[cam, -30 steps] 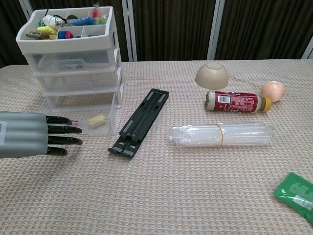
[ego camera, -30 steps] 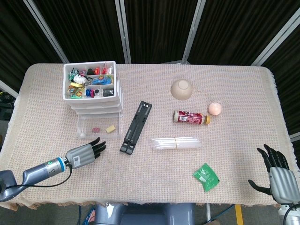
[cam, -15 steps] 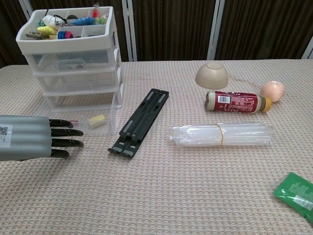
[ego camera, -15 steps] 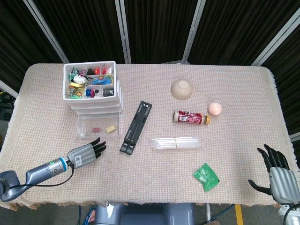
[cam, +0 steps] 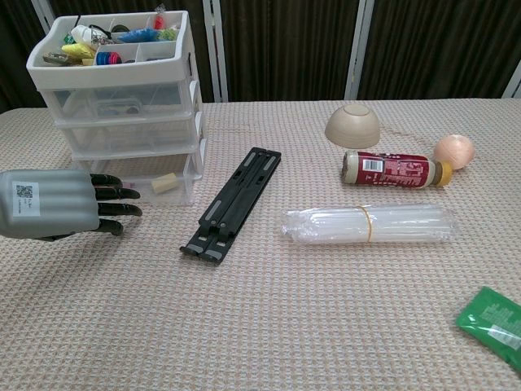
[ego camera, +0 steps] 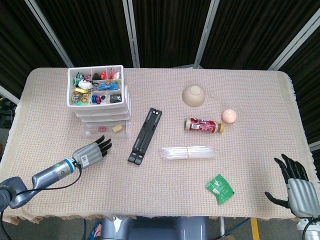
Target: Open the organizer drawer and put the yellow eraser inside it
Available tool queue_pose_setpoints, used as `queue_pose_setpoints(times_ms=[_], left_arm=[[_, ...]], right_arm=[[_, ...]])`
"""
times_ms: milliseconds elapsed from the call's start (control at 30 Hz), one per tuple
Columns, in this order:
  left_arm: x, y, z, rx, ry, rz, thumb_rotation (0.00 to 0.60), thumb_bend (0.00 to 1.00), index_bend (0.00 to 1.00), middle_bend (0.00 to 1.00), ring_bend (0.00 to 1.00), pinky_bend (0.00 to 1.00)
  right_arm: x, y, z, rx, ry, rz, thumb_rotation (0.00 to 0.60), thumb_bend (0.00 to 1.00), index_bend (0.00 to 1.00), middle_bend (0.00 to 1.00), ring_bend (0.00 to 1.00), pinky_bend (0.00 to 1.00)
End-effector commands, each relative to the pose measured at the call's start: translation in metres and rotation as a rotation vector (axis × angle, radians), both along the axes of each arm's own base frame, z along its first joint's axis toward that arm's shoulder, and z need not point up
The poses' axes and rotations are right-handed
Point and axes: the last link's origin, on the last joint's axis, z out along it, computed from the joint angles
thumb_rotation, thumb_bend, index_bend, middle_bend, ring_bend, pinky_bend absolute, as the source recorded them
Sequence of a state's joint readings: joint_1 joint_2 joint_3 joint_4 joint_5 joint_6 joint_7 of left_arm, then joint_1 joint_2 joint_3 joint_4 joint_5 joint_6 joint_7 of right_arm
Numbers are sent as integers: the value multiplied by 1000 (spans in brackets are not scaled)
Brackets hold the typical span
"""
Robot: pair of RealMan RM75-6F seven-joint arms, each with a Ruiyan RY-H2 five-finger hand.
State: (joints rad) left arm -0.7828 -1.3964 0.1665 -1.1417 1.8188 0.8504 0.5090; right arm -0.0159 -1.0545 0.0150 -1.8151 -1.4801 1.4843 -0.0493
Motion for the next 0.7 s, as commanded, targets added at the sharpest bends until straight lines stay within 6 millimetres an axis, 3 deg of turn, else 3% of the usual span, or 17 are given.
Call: queue_pose_setpoints(times_ms=[33, 700], left_arm=[[1, 5, -4, 9, 3, 8, 600, 1000, 265, 75, 0, 121], [2, 49, -7, 160, 6, 88, 600, 1000, 260, 74, 0, 121]], right_arm=[[0, 0, 0, 1, 1, 0, 600, 62, 108, 0, 0, 0], [-1, -1, 1, -4, 1, -6, 600, 62, 108, 0, 0, 0]])
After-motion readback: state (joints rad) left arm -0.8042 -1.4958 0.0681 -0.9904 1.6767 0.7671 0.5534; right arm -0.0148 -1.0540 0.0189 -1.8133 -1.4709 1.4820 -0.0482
